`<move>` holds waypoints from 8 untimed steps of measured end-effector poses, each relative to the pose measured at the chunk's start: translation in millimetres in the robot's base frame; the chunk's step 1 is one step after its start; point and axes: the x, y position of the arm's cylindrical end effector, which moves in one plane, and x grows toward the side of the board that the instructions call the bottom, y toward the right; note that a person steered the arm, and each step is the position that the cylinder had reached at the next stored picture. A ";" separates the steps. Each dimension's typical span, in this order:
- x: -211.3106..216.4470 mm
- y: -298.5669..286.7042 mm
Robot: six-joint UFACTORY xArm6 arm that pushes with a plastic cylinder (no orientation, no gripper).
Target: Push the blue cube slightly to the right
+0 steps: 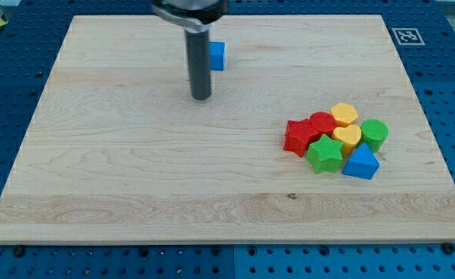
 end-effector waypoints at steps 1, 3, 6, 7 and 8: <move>-21.7 -12.9; -32.1 -12.9; -66.2 -18.8; -82.4 -6.1; -82.4 21.7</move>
